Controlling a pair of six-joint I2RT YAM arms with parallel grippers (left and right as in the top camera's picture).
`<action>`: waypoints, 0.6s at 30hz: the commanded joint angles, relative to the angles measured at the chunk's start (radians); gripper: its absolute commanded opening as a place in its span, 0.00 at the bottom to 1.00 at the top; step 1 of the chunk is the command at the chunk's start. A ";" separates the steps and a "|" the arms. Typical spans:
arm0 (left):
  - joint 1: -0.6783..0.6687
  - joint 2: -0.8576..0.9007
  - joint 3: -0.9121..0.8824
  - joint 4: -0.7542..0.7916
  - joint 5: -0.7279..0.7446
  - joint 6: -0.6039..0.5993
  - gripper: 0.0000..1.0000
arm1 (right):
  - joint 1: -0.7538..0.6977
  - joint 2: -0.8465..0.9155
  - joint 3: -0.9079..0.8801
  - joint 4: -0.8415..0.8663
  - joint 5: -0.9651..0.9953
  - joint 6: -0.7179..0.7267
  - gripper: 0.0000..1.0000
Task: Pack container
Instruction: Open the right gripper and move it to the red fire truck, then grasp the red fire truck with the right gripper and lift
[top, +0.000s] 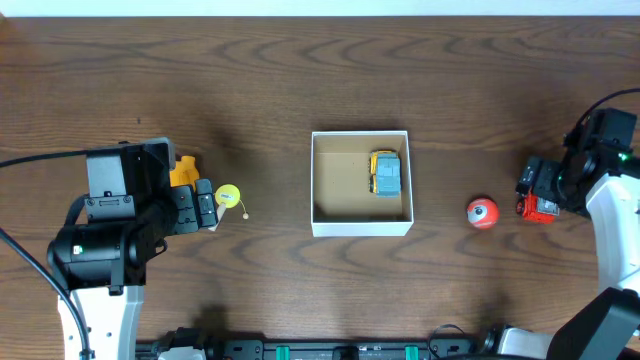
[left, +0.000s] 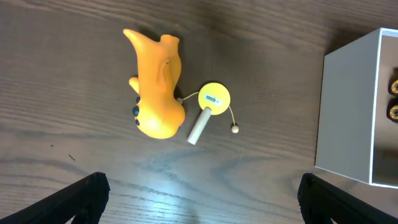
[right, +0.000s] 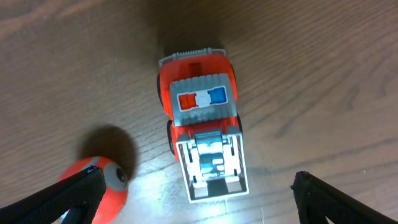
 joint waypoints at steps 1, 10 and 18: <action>0.003 -0.002 0.017 -0.003 -0.004 -0.009 0.98 | -0.012 0.003 -0.029 0.030 -0.007 -0.047 0.99; 0.003 -0.002 0.017 -0.003 -0.004 -0.009 0.98 | -0.023 0.011 -0.057 0.096 -0.011 -0.049 0.99; 0.003 -0.002 0.017 -0.003 -0.004 -0.009 0.98 | -0.024 0.061 -0.057 0.111 -0.012 -0.049 0.99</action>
